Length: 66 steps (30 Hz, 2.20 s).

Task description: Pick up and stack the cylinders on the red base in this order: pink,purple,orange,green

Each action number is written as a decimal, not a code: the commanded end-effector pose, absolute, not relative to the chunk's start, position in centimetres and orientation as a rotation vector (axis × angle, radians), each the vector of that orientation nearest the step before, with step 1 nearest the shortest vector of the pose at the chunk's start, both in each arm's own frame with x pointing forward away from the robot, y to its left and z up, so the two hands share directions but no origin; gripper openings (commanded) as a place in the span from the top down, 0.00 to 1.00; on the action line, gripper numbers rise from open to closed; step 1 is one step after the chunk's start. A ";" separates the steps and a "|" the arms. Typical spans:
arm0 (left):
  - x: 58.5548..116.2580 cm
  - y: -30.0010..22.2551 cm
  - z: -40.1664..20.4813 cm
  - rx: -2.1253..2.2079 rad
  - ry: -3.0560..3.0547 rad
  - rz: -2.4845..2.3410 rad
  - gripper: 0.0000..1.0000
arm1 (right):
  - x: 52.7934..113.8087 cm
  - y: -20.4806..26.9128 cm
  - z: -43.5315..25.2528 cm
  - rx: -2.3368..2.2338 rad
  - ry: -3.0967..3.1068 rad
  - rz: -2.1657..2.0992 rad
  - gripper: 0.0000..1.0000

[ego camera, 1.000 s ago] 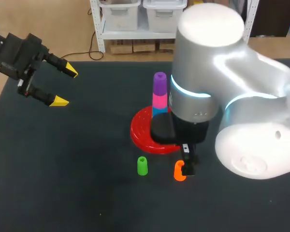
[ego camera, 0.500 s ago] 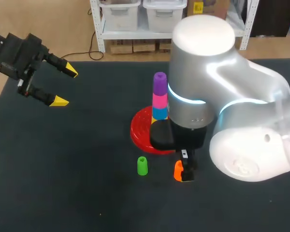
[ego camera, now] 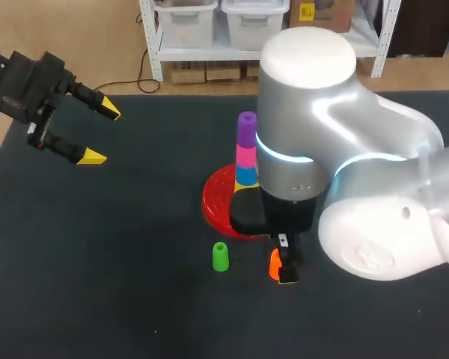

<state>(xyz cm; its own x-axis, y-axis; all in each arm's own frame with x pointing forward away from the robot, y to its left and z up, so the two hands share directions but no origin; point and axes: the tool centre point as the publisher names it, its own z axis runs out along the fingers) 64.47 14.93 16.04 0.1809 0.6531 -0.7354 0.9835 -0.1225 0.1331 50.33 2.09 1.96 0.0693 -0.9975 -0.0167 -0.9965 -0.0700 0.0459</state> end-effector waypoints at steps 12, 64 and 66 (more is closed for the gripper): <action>64.5 14.9 15.9 1.848 1.537 -0.692 0.00 | 49.9 2.6 1.4 2.287 -2.084 -0.094 1.00; 64.5 14.9 15.9 1.848 1.537 -0.692 0.00 | 64.0 4.4 25.3 2.526 -2.226 -0.045 1.00; 64.5 14.9 15.9 1.848 1.537 -0.692 0.00 | 64.3 4.8 25.1 2.531 -2.211 -0.046 1.00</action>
